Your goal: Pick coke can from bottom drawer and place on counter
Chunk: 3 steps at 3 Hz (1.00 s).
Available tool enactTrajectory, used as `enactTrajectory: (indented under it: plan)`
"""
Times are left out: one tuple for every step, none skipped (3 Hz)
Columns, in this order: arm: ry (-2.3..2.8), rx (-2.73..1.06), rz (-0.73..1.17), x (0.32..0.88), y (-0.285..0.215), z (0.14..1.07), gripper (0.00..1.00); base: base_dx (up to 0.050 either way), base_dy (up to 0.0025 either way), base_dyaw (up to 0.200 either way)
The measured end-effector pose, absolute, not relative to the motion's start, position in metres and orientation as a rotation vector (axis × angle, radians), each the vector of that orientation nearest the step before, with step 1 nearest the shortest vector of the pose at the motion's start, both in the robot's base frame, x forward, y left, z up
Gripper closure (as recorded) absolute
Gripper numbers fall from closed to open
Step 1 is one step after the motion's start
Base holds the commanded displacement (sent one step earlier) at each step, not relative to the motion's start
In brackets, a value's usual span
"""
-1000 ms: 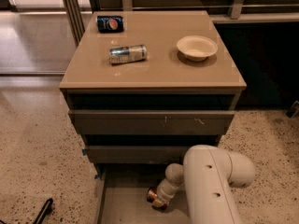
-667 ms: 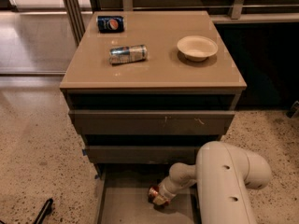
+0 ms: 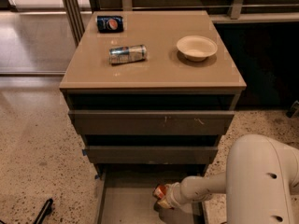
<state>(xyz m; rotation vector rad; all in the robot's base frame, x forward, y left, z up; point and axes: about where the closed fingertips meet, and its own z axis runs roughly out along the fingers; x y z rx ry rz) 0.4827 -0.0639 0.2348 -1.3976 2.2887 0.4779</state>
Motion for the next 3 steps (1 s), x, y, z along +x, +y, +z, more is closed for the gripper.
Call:
enactTrajectory:
  plan:
    - [2.289,-1.398,0.478,0.483,-0.064,0.235,1.0,0.0,0.0,0.0]
    - [2.247,-1.454,0.493,0.484,-0.054,0.241,1.0,0.0,0.0,0.0]
    - [2.142,-1.557,0.48,0.481,-0.055,0.283,1.0,0.0,0.0,0.0]
